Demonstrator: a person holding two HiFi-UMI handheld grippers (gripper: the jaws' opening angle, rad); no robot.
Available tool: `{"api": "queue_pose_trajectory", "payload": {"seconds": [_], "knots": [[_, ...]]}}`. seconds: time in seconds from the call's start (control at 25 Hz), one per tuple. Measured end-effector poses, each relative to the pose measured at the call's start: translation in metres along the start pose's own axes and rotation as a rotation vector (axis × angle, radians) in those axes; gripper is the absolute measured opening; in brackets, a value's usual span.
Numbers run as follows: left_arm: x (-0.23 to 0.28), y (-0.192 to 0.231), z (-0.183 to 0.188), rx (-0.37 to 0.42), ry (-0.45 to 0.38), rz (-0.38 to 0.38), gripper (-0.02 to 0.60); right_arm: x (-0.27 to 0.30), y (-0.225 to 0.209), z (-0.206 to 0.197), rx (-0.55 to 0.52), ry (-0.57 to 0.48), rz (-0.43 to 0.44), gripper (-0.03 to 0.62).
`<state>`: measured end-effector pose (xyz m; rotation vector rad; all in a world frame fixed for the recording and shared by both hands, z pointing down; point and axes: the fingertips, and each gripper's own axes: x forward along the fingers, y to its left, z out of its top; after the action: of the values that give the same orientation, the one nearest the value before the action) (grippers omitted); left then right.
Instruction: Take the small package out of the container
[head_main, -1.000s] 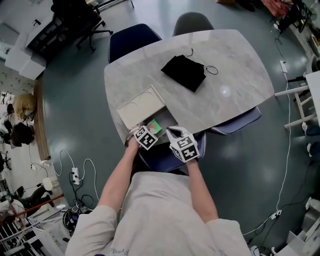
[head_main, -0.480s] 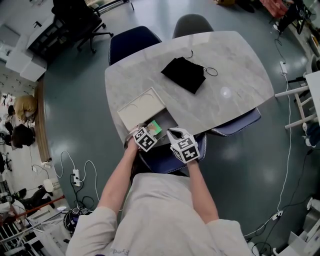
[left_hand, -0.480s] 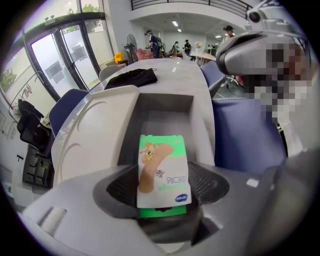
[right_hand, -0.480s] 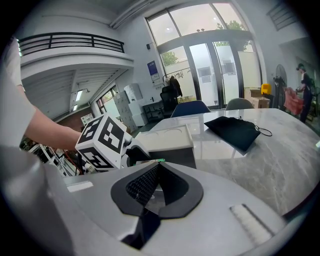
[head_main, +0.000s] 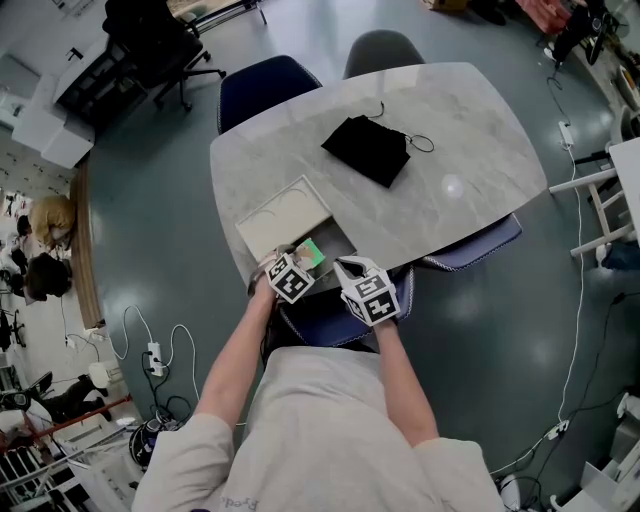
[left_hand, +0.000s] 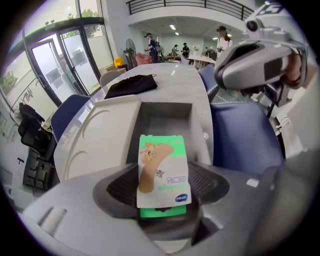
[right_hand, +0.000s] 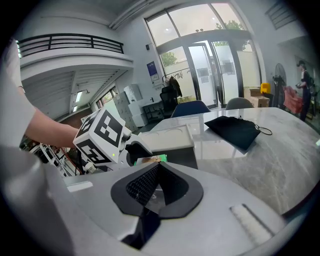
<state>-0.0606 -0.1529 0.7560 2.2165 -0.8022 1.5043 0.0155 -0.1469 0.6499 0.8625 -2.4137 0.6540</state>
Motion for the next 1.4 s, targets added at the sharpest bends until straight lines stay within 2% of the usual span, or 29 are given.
{"api": "queue_pose_trajectory", "payload": {"seconds": [0.4, 0.56, 0.96, 1.24, 1.4], "knots": [[-0.016, 0.005, 0.014, 0.009, -0.053, 0.039, 0.359, 0.004, 0.001, 0.0, -0.01, 0.014, 0.004, -0.002], [-0.028, 0.007, 0.025, -0.025, -0.116, 0.058, 0.357, 0.002, -0.004, 0.003, -0.003, 0.007, -0.006, -0.002], [-0.049, 0.004, 0.038, -0.093, -0.202, 0.077, 0.356, 0.002, -0.005, 0.003, -0.011, 0.011, -0.011, -0.002], [-0.062, 0.006, 0.04, -0.148, -0.274, 0.113, 0.356, -0.002, -0.017, 0.01, 0.004, -0.054, -0.082, -0.002], [-0.071, 0.007, 0.04, -0.182, -0.3, 0.121, 0.356, 0.001, -0.016, 0.007, 0.014, -0.032, -0.069, -0.002]]}}
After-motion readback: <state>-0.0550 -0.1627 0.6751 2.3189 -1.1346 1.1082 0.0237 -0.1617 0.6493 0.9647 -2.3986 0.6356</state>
